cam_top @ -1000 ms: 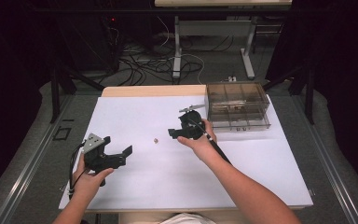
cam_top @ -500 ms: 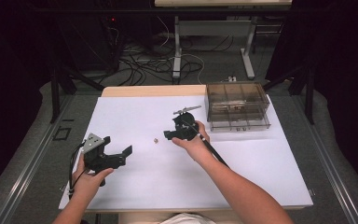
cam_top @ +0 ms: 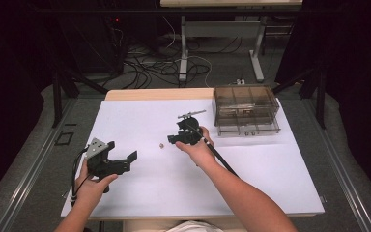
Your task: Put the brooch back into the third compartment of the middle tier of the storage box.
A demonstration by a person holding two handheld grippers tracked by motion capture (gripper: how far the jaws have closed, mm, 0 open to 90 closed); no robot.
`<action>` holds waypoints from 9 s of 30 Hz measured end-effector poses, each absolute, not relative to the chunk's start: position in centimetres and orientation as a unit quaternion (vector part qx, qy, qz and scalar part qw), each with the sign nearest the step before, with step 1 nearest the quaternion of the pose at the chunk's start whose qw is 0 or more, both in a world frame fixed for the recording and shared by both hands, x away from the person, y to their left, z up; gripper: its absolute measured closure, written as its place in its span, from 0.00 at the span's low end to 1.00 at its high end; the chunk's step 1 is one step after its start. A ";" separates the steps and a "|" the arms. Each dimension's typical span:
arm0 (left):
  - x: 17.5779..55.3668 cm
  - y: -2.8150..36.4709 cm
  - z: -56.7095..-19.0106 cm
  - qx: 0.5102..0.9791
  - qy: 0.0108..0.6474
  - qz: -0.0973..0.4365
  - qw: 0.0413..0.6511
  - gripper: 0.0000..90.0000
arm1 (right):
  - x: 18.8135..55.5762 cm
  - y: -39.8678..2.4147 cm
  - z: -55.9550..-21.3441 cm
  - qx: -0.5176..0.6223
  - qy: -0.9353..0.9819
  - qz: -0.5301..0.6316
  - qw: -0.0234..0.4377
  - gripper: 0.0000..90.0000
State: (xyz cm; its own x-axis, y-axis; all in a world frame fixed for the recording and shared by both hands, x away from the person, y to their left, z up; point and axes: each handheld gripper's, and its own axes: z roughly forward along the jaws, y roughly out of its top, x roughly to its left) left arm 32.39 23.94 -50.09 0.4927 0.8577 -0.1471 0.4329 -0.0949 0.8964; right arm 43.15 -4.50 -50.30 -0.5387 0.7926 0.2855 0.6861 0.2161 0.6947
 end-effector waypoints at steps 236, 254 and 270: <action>32.3 23.8 -50.3 0.712 0.457 0.213 0.488 0.04 | 47.4 -10.3 -47.0 0.551 0.734 0.390 0.075 1.00; 32.4 23.9 -50.3 0.712 0.460 0.214 0.486 0.04 | 47.5 -13.5 -46.4 0.567 0.717 0.397 0.086 1.00; 32.4 23.8 -50.3 0.711 0.460 0.214 0.487 0.04 | 47.3 -16.5 -46.0 0.586 0.698 0.401 0.093 1.00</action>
